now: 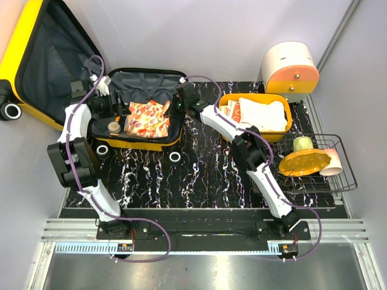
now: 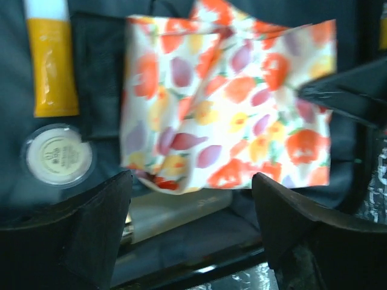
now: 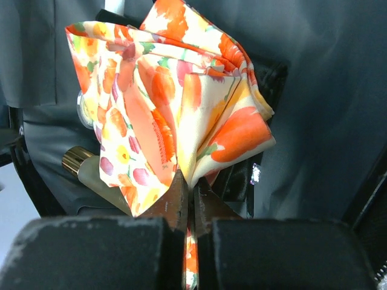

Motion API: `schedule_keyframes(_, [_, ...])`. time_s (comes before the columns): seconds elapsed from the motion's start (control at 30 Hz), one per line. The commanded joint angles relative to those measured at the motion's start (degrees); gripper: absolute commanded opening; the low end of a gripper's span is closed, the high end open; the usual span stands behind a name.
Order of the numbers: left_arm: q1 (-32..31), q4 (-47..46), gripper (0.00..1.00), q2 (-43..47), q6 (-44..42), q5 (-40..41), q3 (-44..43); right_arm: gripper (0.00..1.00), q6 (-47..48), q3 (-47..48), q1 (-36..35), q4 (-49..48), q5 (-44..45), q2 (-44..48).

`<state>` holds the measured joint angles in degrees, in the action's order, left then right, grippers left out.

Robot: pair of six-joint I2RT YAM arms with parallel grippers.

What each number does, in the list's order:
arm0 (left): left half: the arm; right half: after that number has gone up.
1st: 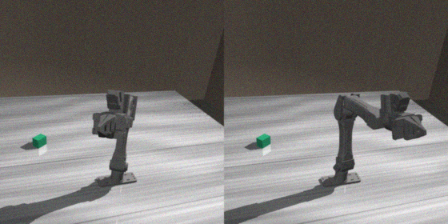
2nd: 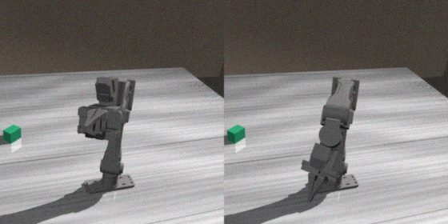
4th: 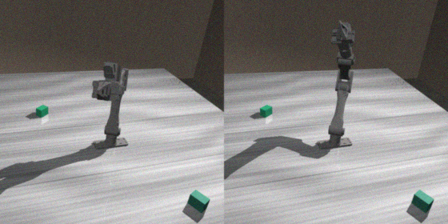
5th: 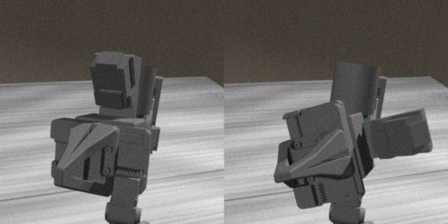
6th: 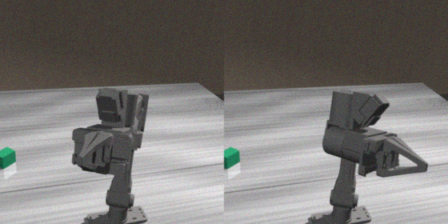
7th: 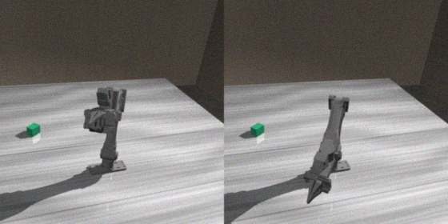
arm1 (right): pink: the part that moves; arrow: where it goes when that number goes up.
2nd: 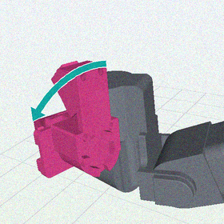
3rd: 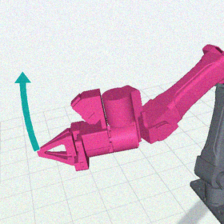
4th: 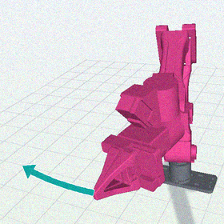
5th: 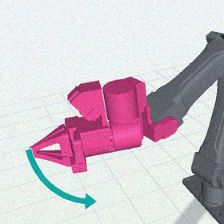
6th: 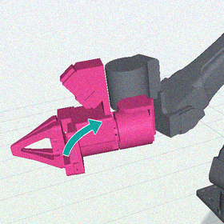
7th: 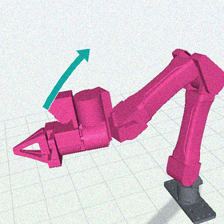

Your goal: Open, take out, and arrange the luggage

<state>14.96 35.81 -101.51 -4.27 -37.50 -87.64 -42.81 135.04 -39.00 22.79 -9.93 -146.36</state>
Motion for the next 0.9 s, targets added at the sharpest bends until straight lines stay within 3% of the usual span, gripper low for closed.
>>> schedule_keyframes(0.0, [1.56,5.92,0.81,-7.28,-6.0,4.98,-5.6,0.0,2.46,4.17,-0.28,-0.9,0.97,0.47])
schedule_keyframes(0.33, [1.21,6.82,0.67,-16.69,-6.01,2.17,-11.06,0.0,3.78,4.18,-0.28,-1.6,0.71,0.55])
schedule_keyframes(0.47, [-0.02,6.03,0.55,-17.31,-5.92,1.64,-10.8,0.0,3.96,4.18,-0.28,-1.69,0.62,0.56])
schedule_keyframes(0.57, [-0.89,5.94,0.41,-17.14,-5.66,1.11,-10.36,0.0,4.22,4.26,-0.37,-1.87,0.71,0.47])
schedule_keyframes(0.6, [-0.9,5.94,0.28,-16.96,-5.57,0.93,-10.19,0.0,4.31,4.35,-0.28,-1.95,0.62,0.55])
schedule_keyframes(0.73, [-0.99,5.06,0.04,-13.37,-4.87,0.14,-8.87,0.0,5.45,4.44,-0.28,-3.27,-0.43,1.17])
schedule_keyframes(0.87, [-0.9,4.79,0.0,-9.5,-4.25,-0.12,-7.99,0.0,6.24,5.84,-0.28,-4.33,-2.02,1.35])
